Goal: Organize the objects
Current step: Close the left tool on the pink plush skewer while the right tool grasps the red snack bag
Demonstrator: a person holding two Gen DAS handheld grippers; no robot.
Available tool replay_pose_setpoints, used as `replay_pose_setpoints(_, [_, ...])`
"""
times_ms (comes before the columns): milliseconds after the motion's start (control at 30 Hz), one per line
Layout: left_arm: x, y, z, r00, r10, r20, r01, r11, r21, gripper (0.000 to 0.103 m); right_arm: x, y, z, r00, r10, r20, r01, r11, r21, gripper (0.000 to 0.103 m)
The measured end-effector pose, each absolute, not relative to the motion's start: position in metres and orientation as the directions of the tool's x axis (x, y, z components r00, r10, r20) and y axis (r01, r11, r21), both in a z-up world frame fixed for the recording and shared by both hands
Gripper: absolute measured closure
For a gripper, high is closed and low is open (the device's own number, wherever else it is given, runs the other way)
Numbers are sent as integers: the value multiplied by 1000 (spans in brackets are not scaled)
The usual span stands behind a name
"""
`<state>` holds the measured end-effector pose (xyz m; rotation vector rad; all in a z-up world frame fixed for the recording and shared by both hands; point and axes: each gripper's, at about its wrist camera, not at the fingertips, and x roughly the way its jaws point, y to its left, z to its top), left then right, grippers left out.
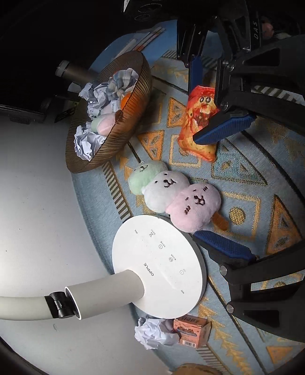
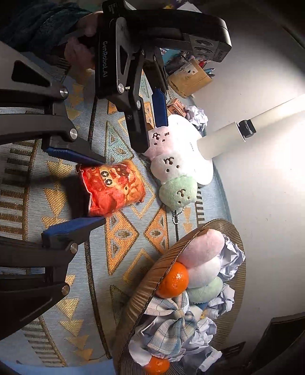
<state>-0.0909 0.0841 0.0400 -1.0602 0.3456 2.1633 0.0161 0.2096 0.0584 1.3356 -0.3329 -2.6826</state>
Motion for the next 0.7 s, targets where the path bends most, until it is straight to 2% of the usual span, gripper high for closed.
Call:
replay_pose_setpoints(67, [-98,90,41,-455,443,-772,-691,-722,-7,29,17,209,54,-582,-226,-781,3,-961,277,56])
replay_pose_setpoints(133, [-104,101,40,-465,424,-777,-712,-700,44,29,16,216,53,-570,-249,-783,5,-954,300,39])
replay_pose_setpoints(167, [-107,107,39,-478,406,-779,-718,-692,80,29,16,217,54,-573,-256,-779,13,-953,304,35])
replay_pose_setpoints(300, [-112,125,29,-453,383,-805,-758,-641,121,29,15,214,62,-596,-227,-770,84,-971,222,31])
replay_pose_setpoints(367, [-108,130,24,-459,371,-807,-764,-629,145,30,12,207,64,-607,-189,-772,113,-982,151,31])
replay_pose_setpoints(533, [-98,126,21,-507,349,-788,-737,-650,186,42,7,190,59,-626,-111,-772,161,-987,12,31])
replay_pose_setpoints(567, [-97,124,22,-521,341,-783,-723,-664,191,49,6,188,58,-623,-109,-775,170,-985,2,33])
replay_pose_setpoints(633, [-97,118,24,-540,322,-778,-684,-706,183,59,8,183,57,-617,-111,-779,197,-980,-17,54])
replay_pose_setpoints(700, [-96,110,27,-531,313,-788,-652,-744,144,62,10,180,56,-610,-108,-785,207,-978,-26,59])
